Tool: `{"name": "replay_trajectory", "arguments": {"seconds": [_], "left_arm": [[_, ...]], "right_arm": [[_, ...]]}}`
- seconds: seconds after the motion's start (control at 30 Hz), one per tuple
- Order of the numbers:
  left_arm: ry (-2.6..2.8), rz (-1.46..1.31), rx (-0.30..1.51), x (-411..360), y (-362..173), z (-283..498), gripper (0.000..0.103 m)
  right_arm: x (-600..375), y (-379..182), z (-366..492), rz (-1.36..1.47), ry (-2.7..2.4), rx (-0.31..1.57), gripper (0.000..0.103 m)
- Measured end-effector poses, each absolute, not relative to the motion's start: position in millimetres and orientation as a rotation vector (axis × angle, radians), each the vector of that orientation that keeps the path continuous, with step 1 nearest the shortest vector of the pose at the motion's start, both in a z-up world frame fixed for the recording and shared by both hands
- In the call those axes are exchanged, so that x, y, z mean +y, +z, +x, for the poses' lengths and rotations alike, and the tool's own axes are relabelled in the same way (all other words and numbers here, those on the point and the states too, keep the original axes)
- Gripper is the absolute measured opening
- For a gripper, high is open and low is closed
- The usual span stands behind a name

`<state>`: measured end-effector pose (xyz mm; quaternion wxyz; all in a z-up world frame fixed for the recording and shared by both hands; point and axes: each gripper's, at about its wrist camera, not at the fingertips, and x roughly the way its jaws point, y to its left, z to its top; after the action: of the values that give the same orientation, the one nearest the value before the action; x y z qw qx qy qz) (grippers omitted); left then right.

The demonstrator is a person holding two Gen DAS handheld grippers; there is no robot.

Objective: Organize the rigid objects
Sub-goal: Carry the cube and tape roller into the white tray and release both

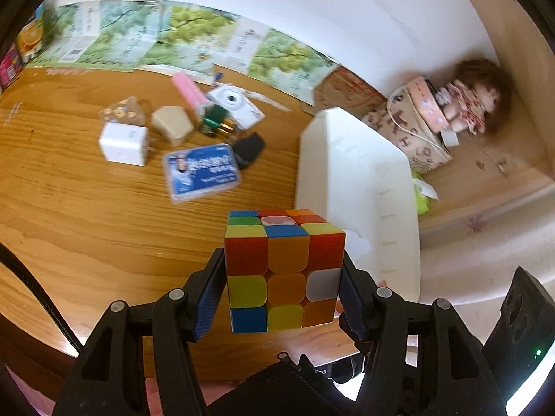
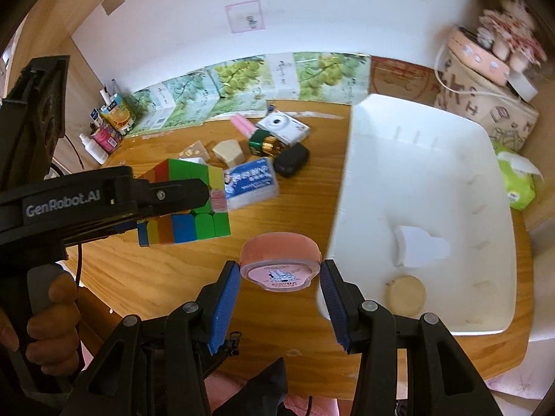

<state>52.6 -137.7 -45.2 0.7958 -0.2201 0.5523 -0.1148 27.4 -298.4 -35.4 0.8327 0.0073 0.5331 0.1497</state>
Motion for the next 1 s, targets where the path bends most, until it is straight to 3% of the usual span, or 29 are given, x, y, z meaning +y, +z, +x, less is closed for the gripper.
{"name": "replay_trajectory", "arguments": {"seconds": [1.0], "left_arm": [[-0.348, -0.37, 1.122, -282, -50, 48, 0.064]], "right_arm": [[-451, -52, 44, -0.022, 0.222, 1.164, 0.049]]}}
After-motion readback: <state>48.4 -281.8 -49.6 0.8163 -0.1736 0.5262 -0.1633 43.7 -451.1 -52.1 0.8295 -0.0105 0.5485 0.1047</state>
